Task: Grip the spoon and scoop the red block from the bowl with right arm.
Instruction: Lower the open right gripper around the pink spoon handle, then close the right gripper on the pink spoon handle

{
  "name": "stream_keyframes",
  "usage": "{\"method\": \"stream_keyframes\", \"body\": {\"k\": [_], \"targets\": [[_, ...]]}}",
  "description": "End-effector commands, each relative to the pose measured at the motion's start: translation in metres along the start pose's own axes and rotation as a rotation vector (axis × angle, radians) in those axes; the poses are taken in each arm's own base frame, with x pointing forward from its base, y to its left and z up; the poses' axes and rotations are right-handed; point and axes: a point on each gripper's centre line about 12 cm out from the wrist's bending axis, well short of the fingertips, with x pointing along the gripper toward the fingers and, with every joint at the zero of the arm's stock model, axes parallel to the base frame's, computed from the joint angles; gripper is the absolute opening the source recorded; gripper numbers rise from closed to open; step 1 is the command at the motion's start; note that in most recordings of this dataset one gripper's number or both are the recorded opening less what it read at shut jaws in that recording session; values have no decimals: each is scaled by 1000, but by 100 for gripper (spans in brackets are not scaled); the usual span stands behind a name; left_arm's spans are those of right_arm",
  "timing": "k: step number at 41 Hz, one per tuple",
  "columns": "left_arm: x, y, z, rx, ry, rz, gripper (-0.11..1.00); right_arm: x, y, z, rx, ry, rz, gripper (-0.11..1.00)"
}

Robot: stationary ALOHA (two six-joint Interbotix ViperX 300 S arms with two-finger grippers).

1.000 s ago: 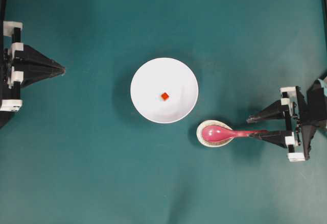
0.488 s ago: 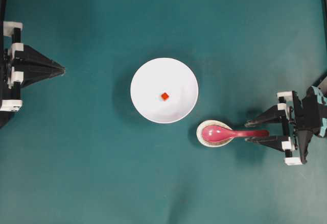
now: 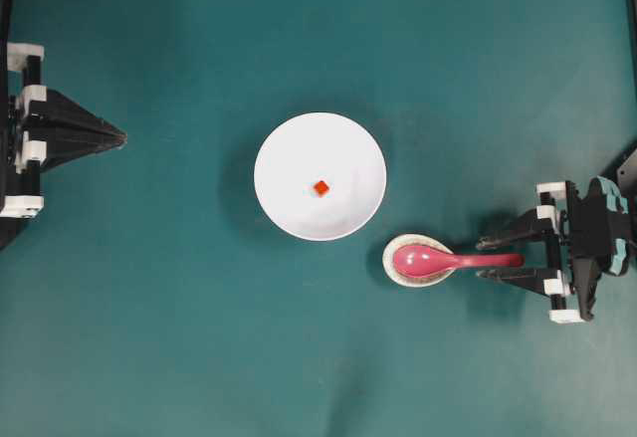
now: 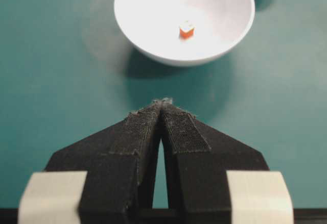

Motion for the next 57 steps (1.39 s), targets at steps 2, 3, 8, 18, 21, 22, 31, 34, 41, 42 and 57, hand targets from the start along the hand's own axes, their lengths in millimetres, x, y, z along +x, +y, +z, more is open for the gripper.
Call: {"method": "stream_keyframes", "body": {"k": [2,3,8,18,21,22,31,34,41,42,57], "targets": [[0,1,8,2,-15,5,0,1,3,3,7,-18,9,51],[0,1,9,2,-17,5,0,1,3,3,7,-18,9,51],[0,1,9,2,-17,5,0,1,3,3,8,-16,9,51],[0,1,8,2,-15,5,0,1,3,3,0,-13,11,51],[0,1,8,2,-15,5,0,1,4,3,-4,-13,13,51],[0,1,9,2,-17,5,0,1,4,3,-5,-13,14,51],[1,1,8,2,-11,5,0,1,6,3,-14,-13,30,51],[2,1,7,0,-8,5,0,2,7,3,-15,-12,34,51],[5,1,5,0,8,5,0,2,7,3,-20,-13,34,51],[5,1,4,0,9,5,0,2,7,3,-20,-13,34,51],[7,1,3,2,15,4,0,1,6,1,-38,2,32,48]]}}
